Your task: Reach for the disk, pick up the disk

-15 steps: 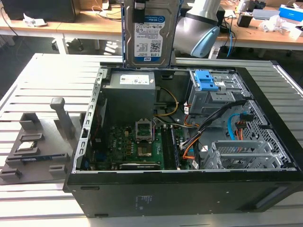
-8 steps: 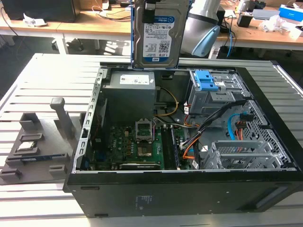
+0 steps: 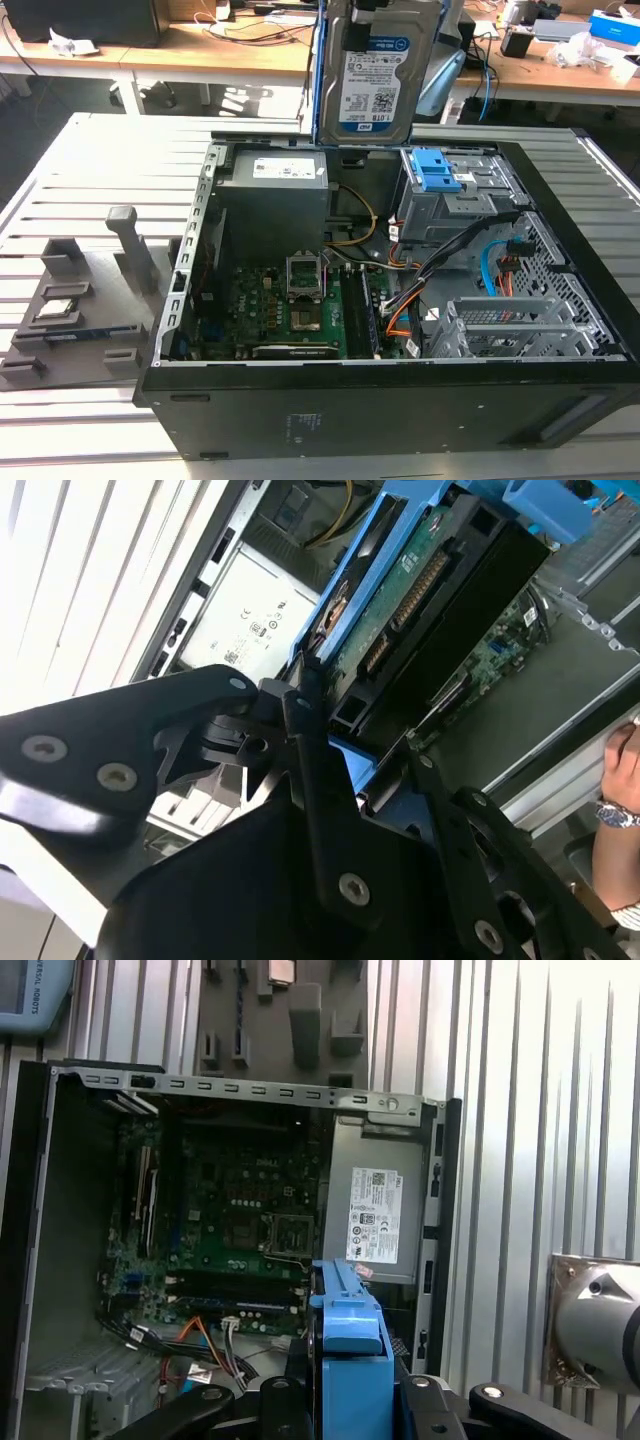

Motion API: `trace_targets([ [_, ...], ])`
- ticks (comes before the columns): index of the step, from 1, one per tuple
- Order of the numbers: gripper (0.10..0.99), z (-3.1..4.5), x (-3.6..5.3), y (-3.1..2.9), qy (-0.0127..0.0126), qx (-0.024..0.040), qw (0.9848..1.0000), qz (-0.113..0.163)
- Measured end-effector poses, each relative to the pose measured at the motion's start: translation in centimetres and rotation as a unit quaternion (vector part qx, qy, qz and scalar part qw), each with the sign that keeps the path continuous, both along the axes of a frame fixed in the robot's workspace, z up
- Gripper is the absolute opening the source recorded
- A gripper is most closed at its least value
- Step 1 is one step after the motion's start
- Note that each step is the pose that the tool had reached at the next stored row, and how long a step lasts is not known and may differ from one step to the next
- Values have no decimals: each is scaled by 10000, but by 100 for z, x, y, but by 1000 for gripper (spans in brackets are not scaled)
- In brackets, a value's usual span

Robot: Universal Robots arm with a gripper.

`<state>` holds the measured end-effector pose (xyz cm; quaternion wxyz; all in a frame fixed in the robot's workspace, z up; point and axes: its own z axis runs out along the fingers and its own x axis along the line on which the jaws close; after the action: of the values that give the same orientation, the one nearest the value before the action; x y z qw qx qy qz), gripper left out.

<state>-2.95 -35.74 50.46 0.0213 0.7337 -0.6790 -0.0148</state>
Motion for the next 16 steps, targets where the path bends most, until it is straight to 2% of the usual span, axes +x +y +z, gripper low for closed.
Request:
trace_targets([
  [7,369,-1,252,0,1,1,10000,-1],
  [9,369,0,364,1,1,0,10000,0],
  [16,369,0,384,-13,1,1,10000,0],
])
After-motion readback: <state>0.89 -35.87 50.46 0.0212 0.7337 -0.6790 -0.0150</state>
